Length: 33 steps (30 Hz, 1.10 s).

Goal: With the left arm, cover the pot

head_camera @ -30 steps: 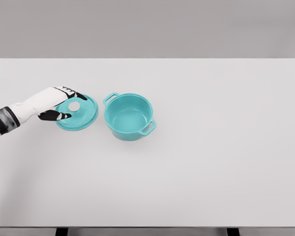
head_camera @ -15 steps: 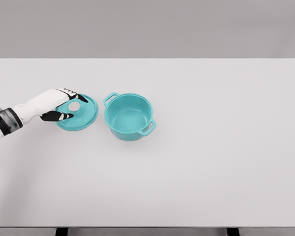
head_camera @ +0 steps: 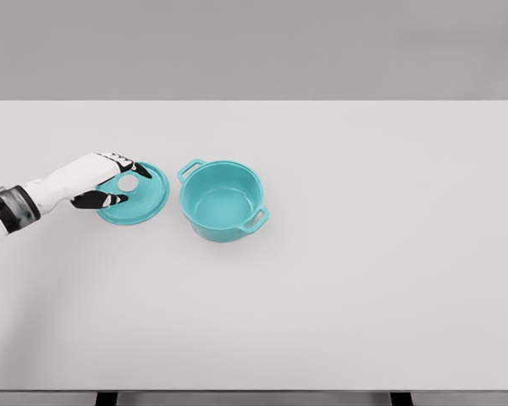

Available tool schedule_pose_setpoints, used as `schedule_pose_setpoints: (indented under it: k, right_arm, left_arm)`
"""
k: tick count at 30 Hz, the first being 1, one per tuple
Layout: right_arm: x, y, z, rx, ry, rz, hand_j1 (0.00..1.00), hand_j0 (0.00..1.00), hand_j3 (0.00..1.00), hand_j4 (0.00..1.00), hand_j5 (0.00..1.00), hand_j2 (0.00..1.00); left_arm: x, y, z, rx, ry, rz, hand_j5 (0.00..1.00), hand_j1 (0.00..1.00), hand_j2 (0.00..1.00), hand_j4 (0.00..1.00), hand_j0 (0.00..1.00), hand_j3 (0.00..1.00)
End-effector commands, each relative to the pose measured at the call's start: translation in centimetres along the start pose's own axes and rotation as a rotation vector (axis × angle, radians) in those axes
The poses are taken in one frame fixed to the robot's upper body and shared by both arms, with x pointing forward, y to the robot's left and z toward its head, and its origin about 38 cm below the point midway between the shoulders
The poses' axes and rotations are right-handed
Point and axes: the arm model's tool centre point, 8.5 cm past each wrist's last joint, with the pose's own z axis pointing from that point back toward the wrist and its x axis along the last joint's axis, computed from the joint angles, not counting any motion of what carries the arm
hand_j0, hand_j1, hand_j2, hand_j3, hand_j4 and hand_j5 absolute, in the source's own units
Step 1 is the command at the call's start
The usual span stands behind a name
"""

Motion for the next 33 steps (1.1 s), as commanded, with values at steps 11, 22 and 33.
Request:
schedule_pose_setpoints:
  k: [11,22,33]
  right_arm:
    - [0.00,0.01,0.00,0.000,0.000,0.000,1.00,1.00,1.00,1.00,1.00,1.00]
    - [0.00,0.01,0.00,0.000,0.000,0.000,1.00,1.00,1.00,1.00,1.00,1.00]
    - [0.00,0.01,0.00,0.000,0.000,0.000,1.00,1.00,1.00,1.00,1.00,1.00]
  left_arm:
    - [0.06,-0.26,-0.31,0.005,-0.001,0.014,0.61,0.61,0.61,0.61,0.61,0.61]
    - [-0.03,-0.48,-0.31,-0.001,0.003,0.015,0.61,0.61,0.61,0.61,0.61,0.61]
    - [-0.06,-0.58,-0.28,-0.002,0.004,0.017,0.51,0.51,0.51,0.51,0.51,0.51]
